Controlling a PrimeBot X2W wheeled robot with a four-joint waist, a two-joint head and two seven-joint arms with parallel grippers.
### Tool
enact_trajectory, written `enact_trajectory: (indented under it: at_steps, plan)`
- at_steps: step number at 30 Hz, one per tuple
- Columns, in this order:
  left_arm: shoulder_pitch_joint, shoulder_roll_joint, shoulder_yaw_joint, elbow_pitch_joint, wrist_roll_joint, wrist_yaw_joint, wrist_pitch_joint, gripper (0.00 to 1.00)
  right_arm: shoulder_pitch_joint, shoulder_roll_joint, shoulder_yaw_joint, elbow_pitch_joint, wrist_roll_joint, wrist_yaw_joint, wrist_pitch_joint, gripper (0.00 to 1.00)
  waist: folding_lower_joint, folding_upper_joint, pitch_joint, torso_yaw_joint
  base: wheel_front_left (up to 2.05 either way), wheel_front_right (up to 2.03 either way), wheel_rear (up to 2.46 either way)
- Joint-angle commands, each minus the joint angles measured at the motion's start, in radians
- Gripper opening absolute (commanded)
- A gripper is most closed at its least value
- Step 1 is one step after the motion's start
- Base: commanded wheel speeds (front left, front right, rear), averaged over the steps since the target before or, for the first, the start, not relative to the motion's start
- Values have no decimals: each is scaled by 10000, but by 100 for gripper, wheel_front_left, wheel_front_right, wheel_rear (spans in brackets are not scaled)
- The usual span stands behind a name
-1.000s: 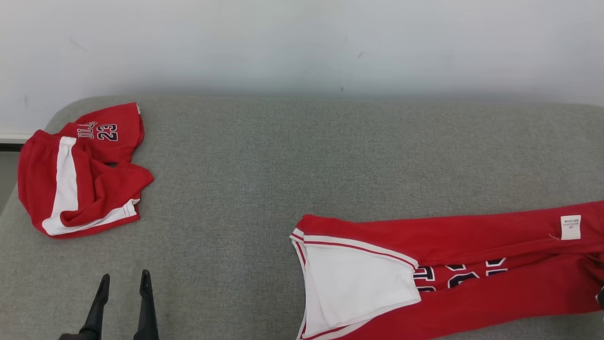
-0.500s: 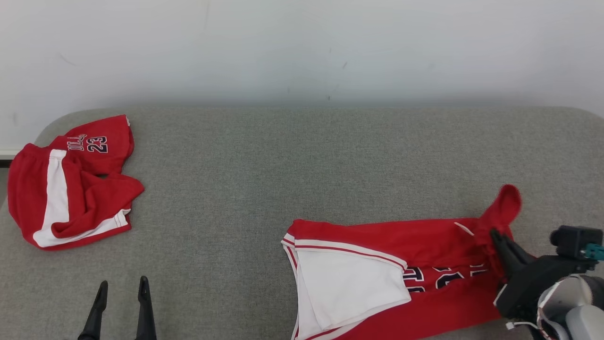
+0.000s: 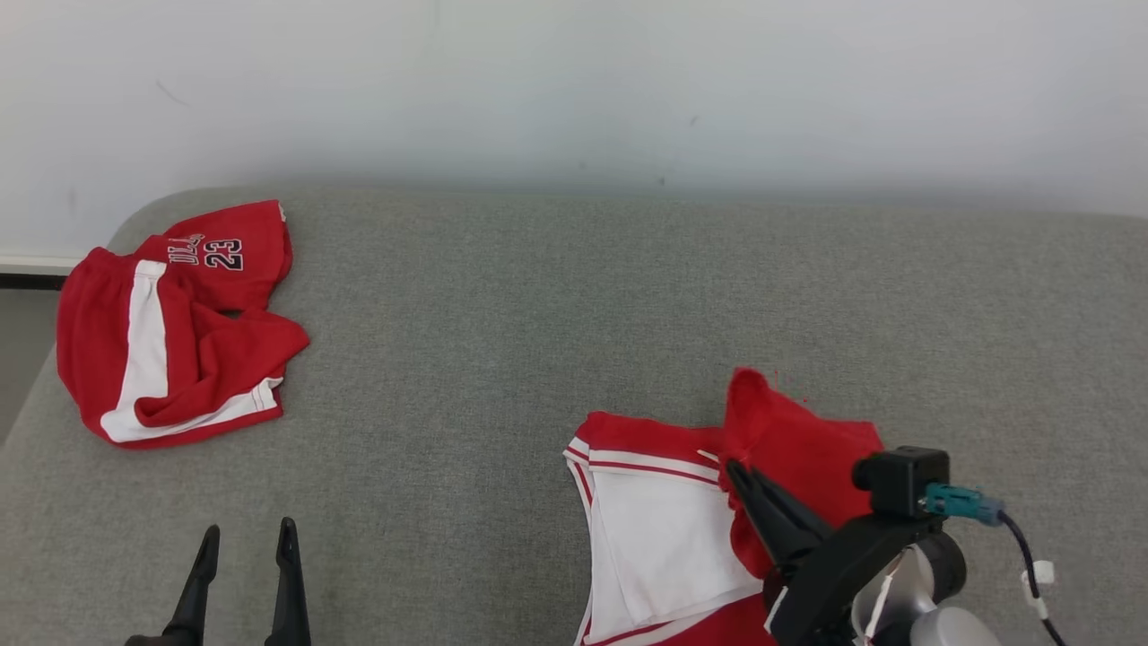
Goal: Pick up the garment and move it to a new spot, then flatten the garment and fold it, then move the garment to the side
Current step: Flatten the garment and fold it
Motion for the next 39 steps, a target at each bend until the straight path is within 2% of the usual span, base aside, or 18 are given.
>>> enact_trajectory:
  at_steps: [1, 13, 22, 23, 24, 28, 39]
  plan:
    - [-118, -19, -11, 24, -15, 13, -32, 100, -56, 158, 116, 81, -71, -21, -4, 0, 0, 0, 87, 148, 0, 0, 0]
    - [-460, -50, -236, 272, -150, 13, -32, 100, -416, 902, 1086, 1654, 70, -21, -674, 0, 0, 0, 357, 636, 0, 0, 0]
    - [-454, -74, -186, 358, -188, 13, -32, 100, -719, 1107, 1576, 2795, 490, -21, -1530, 0, 0, 0, 278, 602, 0, 0, 0]
    - [-448, -74, -185, 370, -184, 13, -32, 100, -784, 1107, 1579, 2894, 507, -21, -1704, 17, 0, 0, 257, 584, 0, 0, 0]
    - [-441, -76, -184, 379, -180, 13, -32, 100, -834, 1111, 1632, 2994, 549, -21, -1815, 100, 0, 0, 231, 570, 0, 0, 0]
    - [-334, -78, -182, 365, -150, 12, -32, 100, -1107, 1113, 1764, 3210, 380, -21, -2489, 100, 0, 0, 119, 482, 0, 0, 0]
    - [-165, -55, -136, 242, -43, 14, -32, 100, -1277, 248, 417, 3040, 287, -21, -4408, 100, 0, 0, -124, 81, 0, 0, 0]
